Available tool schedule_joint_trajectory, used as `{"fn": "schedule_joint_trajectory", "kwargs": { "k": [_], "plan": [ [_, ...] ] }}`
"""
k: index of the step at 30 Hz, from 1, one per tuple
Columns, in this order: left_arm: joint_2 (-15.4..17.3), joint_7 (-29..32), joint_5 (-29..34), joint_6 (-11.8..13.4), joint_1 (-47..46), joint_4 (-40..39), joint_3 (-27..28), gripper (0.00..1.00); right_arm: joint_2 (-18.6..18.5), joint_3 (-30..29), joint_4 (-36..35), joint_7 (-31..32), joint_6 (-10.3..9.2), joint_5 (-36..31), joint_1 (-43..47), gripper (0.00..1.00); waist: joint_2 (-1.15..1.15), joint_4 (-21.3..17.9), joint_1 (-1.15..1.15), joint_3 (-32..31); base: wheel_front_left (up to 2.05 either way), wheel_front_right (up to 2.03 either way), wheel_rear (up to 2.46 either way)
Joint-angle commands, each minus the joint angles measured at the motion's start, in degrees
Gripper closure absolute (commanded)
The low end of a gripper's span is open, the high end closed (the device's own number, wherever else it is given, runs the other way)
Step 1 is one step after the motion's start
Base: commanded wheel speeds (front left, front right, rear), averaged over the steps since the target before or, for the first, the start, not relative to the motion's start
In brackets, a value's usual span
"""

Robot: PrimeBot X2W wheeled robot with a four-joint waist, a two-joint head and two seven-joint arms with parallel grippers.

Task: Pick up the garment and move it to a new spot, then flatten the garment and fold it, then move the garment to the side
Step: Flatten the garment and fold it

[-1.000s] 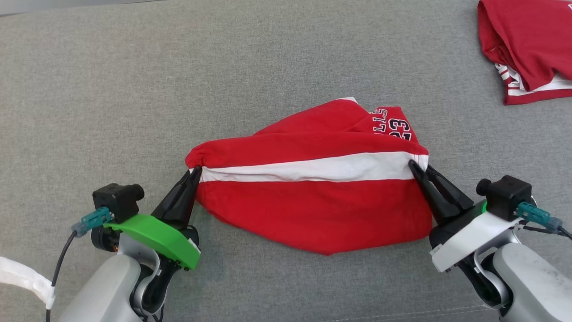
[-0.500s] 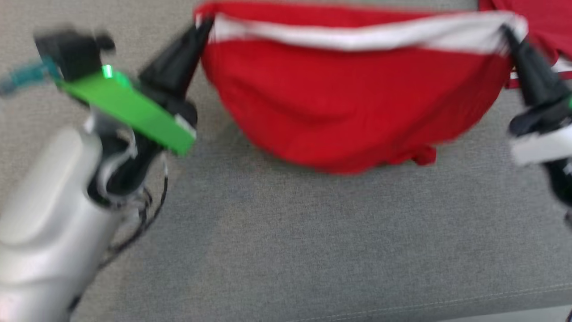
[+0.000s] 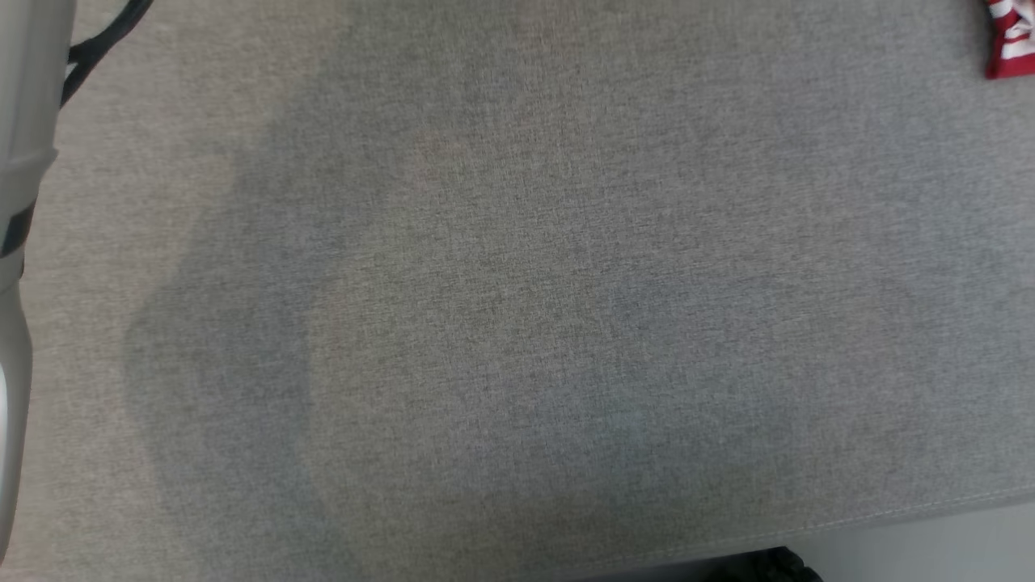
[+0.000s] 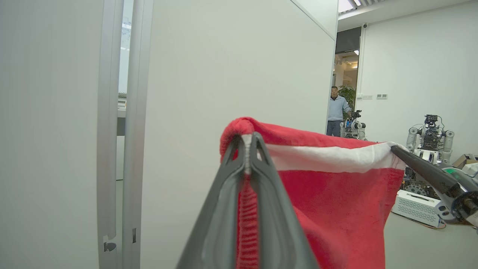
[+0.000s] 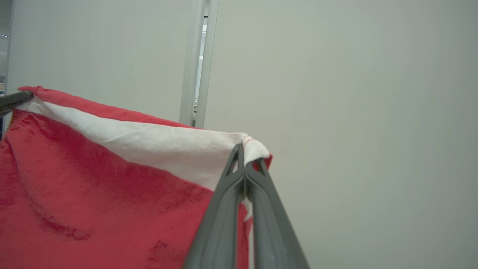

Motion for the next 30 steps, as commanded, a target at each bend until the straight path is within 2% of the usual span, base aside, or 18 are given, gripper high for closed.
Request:
{"fn": "schedule_joint_trajectory", "kwargs": {
  "k": [1, 3, 7, 11, 15, 21, 27, 30],
  "plan": [
    [0.45, -1.82, -0.36, -0.16, -0.28, 0.82, -0.63, 1.00, 0.25, -0.24, 0.00, 0.00, -0.09, -0.33, -0.91, 1.00, 0.00, -1.05, -0.01, 5.03, 0.00, 0.00, 0.00],
    [0.55, -4.87, -2.69, -0.16, 1.27, 0.82, -1.93, 1.00, 0.65, -0.92, -0.80, 0.00, -0.09, -0.13, -1.00, 1.00, 0.00, -0.60, -0.01, 5.77, 0.00, 0.00, 0.00],
    [2.71, -8.14, -8.81, -0.17, 8.60, -1.19, -6.84, 1.00, 1.51, -2.07, -2.83, 0.00, -0.09, 1.37, 6.05, 1.00, 0.00, 0.48, -0.01, 5.27, 0.00, 0.00, 0.00],
    [6.38, -9.01, -17.18, -0.18, 19.96, -6.06, -12.94, 1.00, 1.97, -3.14, -4.98, 0.00, -0.09, 3.62, 18.13, 1.00, 0.00, 1.13, -0.01, 2.59, 0.00, 0.00, 0.00],
    [11.81, -9.49, -23.76, -0.18, 31.78, -12.06, -19.69, 1.00, 2.94, -4.24, -6.04, 0.00, -0.08, 5.79, 33.95, 1.00, 0.00, 1.43, -0.01, -1.69, 0.00, 0.00, 0.00],
    [18.09, -10.73, -25.39, -0.18, 44.71, -15.81, -26.66, 1.00, 4.36, -3.04, -7.38, 0.00, -0.08, 10.27, 52.32, 1.00, 0.00, 0.73, -0.01, -8.54, 0.00, 0.00, 0.00],
    [21.47, -11.16, -24.07, -0.17, 54.29, -14.39, -30.95, 1.00, 3.27, 1.51, -8.04, 0.01, -0.09, 14.81, 63.24, 1.00, 0.00, 0.08, -0.01, -14.74, 0.00, 0.00, 0.00],
    [22.43, -11.01, -24.22, 0.79, 57.86, -14.75, -32.88, 1.00, 1.76, 3.48, -8.84, 0.14, -0.09, 17.16, 66.79, 1.00, 0.00, -0.05, -0.01, -17.43, 0.00, 0.00, 0.00]
  ]
}}
